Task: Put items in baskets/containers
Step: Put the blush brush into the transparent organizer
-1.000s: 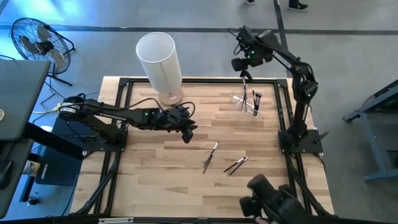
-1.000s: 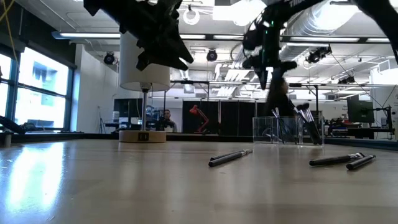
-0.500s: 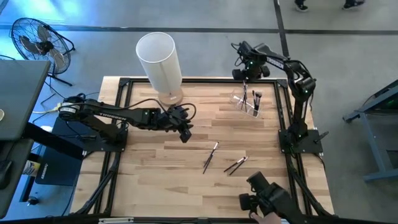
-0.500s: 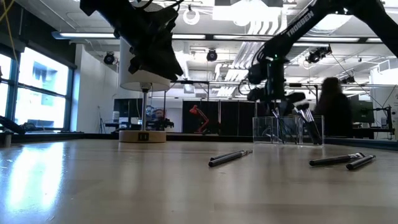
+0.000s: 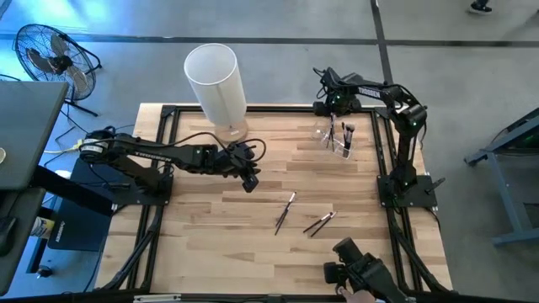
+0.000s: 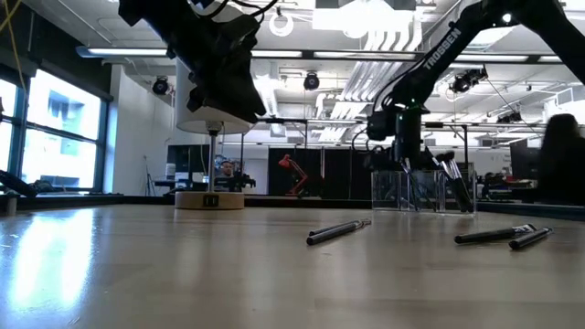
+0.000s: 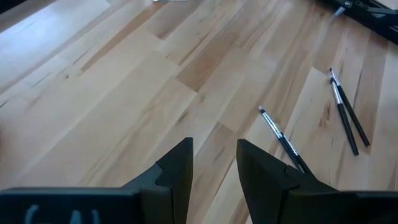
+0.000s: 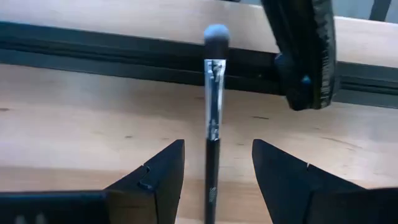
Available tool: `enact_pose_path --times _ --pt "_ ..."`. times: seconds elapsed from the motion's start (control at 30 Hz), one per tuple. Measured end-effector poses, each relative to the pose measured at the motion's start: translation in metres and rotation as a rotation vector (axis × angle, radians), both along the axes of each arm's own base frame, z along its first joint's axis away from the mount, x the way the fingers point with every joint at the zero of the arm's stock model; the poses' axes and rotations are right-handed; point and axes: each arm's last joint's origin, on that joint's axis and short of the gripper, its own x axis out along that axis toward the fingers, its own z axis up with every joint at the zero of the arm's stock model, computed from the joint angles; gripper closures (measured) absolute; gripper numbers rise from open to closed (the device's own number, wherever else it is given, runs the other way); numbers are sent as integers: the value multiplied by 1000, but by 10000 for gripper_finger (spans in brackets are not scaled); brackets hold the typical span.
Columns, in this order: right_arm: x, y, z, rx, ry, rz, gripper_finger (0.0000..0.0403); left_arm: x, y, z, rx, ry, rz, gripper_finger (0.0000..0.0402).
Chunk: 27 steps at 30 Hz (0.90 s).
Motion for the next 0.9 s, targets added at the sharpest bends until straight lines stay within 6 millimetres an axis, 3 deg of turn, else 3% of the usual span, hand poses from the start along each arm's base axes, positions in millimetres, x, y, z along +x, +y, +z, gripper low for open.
enact_pose_path --times 0.47,0.67,0.9 --pt "-11 9 -27 10 9 -13 292 0 0 0 -5 -2 5 280" --pt "-10 9 -26 10 -8 -2 377 0 0 0 -8 -3 7 280" --pt "-13 12 -13 -11 -25 25 379 1 0 1 -15 -15 3 280"
